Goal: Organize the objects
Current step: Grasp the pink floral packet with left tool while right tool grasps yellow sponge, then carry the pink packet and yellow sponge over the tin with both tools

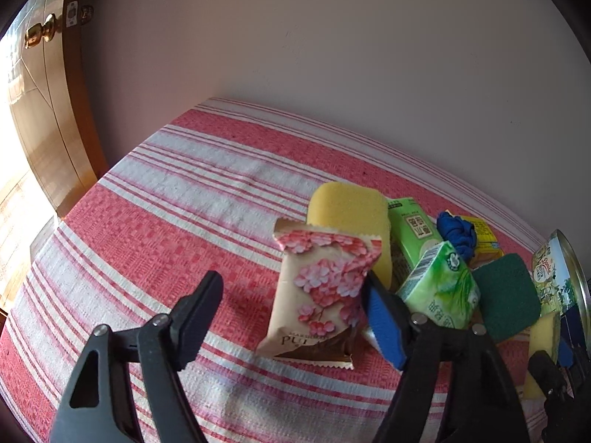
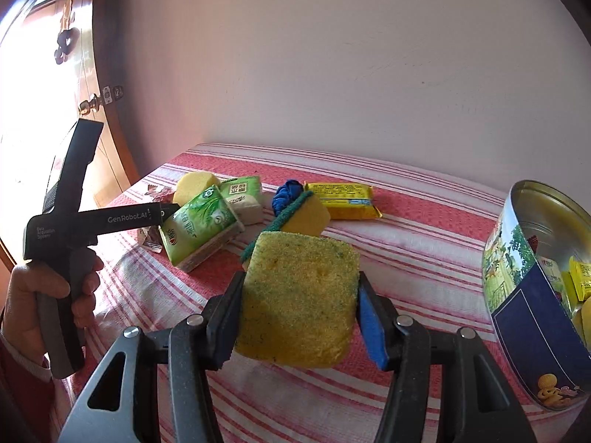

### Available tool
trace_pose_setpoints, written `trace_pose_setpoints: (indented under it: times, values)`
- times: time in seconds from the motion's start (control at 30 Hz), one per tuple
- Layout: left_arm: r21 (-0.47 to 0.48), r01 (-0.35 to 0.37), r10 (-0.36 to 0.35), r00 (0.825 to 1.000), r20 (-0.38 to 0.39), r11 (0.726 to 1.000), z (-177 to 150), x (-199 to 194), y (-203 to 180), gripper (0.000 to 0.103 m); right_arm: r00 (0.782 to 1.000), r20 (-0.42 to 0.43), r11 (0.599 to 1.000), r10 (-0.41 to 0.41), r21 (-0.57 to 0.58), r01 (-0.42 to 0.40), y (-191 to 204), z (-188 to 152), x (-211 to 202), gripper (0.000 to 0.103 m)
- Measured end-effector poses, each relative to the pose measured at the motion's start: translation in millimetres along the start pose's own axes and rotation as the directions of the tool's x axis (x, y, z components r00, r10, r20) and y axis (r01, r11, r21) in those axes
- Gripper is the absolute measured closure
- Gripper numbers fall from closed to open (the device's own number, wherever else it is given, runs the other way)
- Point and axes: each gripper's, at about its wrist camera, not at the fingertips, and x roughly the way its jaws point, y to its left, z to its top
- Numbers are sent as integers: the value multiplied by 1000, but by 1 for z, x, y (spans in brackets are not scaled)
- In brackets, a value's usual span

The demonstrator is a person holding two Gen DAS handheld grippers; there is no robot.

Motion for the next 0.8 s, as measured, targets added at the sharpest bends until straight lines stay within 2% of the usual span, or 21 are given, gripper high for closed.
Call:
trace_pose_setpoints:
  times: [0.07, 0.13, 0.23, 0.33, 0.43, 0.6, 0.7, 0.8]
  values:
    - [14, 32, -32, 999, 5, 999, -2, -2, -5, 56, 1000, -1, 999, 13, 29, -13, -8, 2, 1, 44]
    - [41, 46, -46, 999, 19, 998, -6, -7, -12, 67, 999, 3, 997, 40, 60, -40, -15, 5, 1, 44]
    - [74, -12, 5, 996, 94, 997, -9, -22, -21, 67, 997, -5, 991, 81, 108, -80, -20, 5, 1, 44]
    - [70, -19, 5, 981, 196, 997, -15, -44, -21, 67, 987, -13, 975, 161, 155, -157, -22, 6, -2, 44]
    - [61, -3, -13, 966, 259, 998, -19, -57, -20, 67, 978, -13, 965, 210, 164, -205, -16, 5, -5, 44]
    - [47, -15, 1, 955, 296, 999, -23, -68, -18, 67, 981, 29, 966, 191, 171, -193, -26, 5, -18, 44]
    - [26, -11, 3, 954, 299, 1000, -23, -70, -15, 67, 991, 95, 986, 93, 127, -105, -34, 4, -32, 44]
    - [7, -11, 9, 953, 303, 1000, -25, -74, -15, 67, 986, 165, 994, 31, 101, -48, -43, 5, -48, 44]
